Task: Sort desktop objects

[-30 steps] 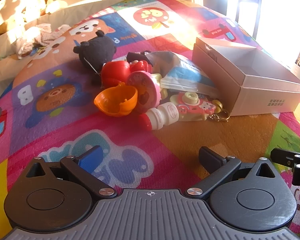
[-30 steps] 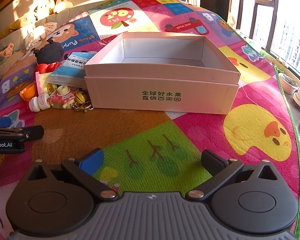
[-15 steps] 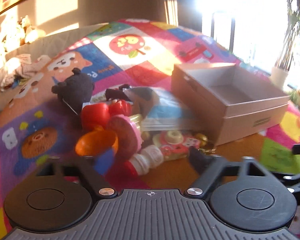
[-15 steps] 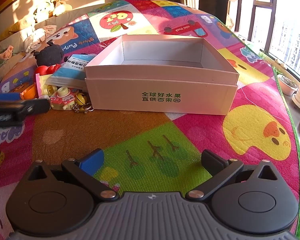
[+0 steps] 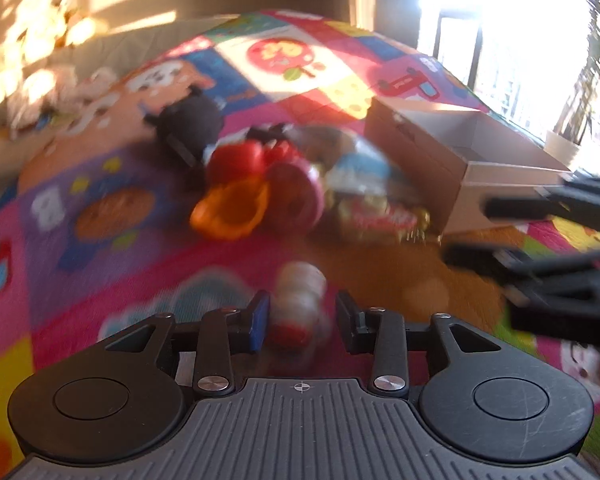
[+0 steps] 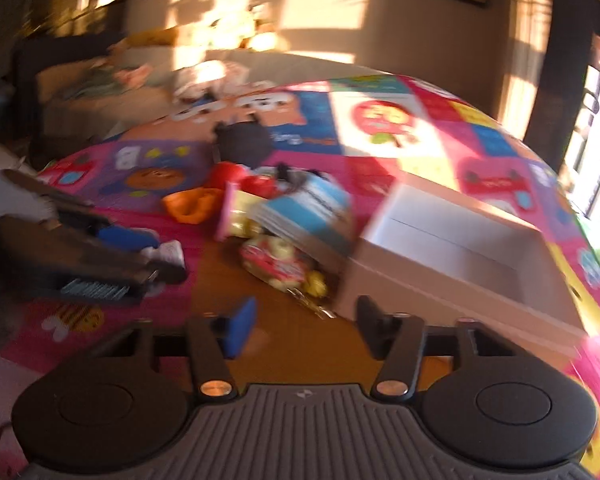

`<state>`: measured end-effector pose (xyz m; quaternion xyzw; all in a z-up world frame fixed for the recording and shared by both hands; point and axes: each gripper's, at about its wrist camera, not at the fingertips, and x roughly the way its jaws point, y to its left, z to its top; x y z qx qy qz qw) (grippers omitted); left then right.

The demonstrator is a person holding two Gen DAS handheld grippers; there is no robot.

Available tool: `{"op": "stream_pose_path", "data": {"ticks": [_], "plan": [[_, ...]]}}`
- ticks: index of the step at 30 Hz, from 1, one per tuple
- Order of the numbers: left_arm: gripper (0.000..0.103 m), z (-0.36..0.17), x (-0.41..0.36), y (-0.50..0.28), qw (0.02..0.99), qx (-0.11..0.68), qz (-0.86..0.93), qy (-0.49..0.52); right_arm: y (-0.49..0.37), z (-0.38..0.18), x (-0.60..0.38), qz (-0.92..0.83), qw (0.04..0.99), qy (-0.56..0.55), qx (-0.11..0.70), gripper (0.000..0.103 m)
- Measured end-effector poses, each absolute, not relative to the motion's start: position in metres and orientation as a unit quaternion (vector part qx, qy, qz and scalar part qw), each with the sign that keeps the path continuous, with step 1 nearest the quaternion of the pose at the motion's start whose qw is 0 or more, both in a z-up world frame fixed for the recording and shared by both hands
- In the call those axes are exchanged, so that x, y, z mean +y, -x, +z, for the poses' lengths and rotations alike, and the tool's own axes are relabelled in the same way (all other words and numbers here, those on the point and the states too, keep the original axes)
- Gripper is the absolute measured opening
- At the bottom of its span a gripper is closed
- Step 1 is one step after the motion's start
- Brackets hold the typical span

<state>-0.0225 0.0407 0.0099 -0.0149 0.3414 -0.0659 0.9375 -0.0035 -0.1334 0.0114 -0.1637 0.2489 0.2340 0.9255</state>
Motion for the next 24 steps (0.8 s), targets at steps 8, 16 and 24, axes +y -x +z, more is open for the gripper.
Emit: {"op": "stream_pose_path", "data": {"ticks": [8,16,24], "plan": [[0.093,0.008,0.045,0.038,0.945,0.317,-0.072,0.037,-0.016,0.029,-0.143,0.231,0.929,0.09,0.274,0.077],[0.097,0.008,0.049,0.034,0.941,0.316,-0.093,0.077,-0.015,0.016,-0.252,-0.003,0.97,-0.025,0.241,0.103],[0.1,0.007,0.045,0.031,0.941,0.314,-0.094,0.08,-0.065,-0.002,-0.272,0.036,0.951,-0.146,0.269,0.103]]}}
